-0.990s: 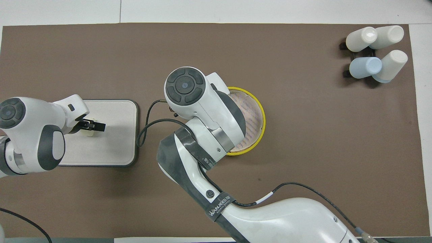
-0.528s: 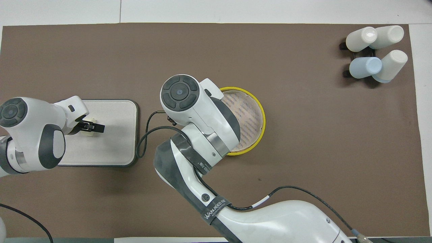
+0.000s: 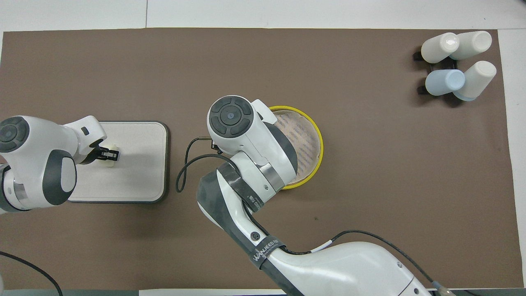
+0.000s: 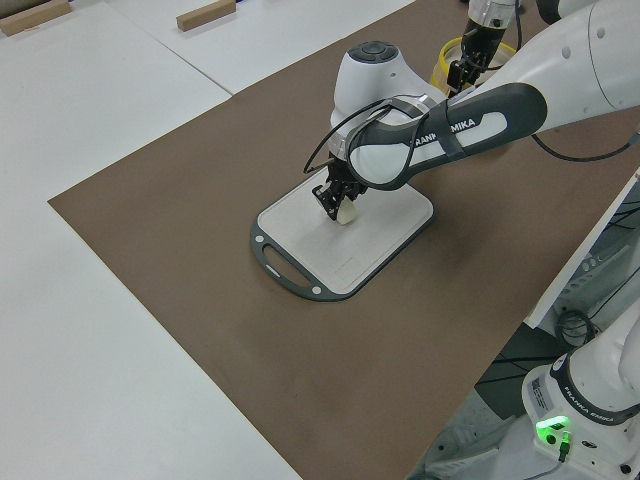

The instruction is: Place bun in steamer

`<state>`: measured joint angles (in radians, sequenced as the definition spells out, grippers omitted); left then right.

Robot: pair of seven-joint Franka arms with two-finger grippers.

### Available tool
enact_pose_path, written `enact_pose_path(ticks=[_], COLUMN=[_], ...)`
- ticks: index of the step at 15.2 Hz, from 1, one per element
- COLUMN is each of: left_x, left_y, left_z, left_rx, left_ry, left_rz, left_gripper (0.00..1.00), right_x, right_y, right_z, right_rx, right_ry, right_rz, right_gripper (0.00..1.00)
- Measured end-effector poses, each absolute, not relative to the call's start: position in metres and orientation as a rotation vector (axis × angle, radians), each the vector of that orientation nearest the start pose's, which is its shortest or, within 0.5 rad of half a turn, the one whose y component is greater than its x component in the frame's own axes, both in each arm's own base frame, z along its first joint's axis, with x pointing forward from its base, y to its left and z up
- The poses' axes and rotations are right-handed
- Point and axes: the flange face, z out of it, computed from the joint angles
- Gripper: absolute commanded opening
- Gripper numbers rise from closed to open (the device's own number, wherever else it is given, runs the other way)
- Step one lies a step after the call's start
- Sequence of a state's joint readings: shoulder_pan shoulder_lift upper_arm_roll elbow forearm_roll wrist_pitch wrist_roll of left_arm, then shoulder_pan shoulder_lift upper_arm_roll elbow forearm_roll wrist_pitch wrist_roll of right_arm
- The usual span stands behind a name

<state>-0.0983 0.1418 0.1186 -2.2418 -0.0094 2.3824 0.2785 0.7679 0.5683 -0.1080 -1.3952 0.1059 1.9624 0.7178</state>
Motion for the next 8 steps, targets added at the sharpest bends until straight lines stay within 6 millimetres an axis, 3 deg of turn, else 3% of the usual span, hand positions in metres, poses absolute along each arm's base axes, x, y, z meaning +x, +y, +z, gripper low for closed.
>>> enact_pose_path(ticks=[1, 4, 8], left_x=[0.539, 0.551, 0.584], left_y=[0.011, 0.009, -0.012], left_z=[0.307, 0.326, 0.399], left_rx=[-3.109, -3.144, -3.212], left_ry=[0.392, 0.358, 0.272], left_rz=[0.006, 0.023, 0.059], left_gripper=[0.28, 0.28, 0.28], right_x=[0.55, 0.554, 0.558], right_y=[0.454, 0.451, 0.446], right_z=[0.38, 0.385, 0.389], right_rx=[-3.103, -3.089, -3.075], right_ry=[0.129, 0.133, 0.12], right_rz=[0.038, 0.026, 0.04], right_gripper=[0.0, 0.0, 0.0])
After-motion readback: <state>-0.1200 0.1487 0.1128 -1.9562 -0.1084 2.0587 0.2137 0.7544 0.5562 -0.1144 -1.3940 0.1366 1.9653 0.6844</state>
